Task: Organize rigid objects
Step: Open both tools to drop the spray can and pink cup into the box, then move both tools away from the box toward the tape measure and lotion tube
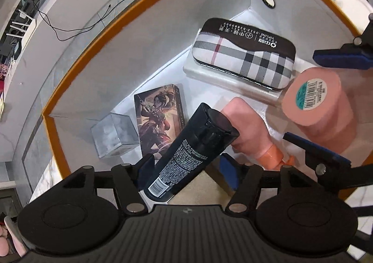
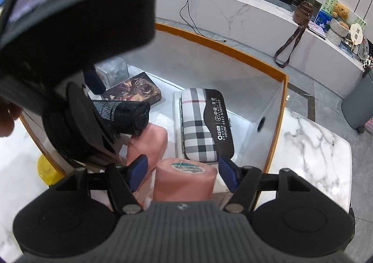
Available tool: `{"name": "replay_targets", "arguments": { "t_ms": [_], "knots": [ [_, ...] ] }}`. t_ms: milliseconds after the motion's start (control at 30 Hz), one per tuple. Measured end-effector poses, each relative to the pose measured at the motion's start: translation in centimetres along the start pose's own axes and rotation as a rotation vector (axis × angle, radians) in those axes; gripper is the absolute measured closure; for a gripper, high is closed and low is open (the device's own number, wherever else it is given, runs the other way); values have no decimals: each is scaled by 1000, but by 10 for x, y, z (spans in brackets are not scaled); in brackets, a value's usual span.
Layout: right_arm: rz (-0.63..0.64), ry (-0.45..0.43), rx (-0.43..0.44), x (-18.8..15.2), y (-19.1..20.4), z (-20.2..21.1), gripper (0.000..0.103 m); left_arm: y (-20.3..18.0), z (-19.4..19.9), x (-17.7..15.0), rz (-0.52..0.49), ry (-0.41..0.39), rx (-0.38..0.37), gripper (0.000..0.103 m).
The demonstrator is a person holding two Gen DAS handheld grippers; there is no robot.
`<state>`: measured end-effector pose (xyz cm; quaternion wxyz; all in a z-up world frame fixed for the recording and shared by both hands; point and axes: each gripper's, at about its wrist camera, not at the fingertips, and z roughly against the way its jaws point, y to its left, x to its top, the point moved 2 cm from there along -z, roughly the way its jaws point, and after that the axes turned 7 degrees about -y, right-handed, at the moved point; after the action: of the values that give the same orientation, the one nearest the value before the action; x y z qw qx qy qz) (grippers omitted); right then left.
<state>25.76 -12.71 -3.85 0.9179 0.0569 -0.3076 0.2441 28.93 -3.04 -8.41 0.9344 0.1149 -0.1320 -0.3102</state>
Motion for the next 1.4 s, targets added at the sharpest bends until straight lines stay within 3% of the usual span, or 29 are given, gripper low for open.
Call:
{"name": "replay_targets", "arguments": {
  "t_ms": [767,1133,1400],
  "knots": [
    [24,-41,-64,19,7,56,36,13,83,-13,19,-60,58,27],
    [62,-104,-95,30,19,125,36,14,156,-30,28,-120,119,27],
    [101,-161,-127,35,34,191,36,11,231,-50,36,-196,172,26]
  ]
}}
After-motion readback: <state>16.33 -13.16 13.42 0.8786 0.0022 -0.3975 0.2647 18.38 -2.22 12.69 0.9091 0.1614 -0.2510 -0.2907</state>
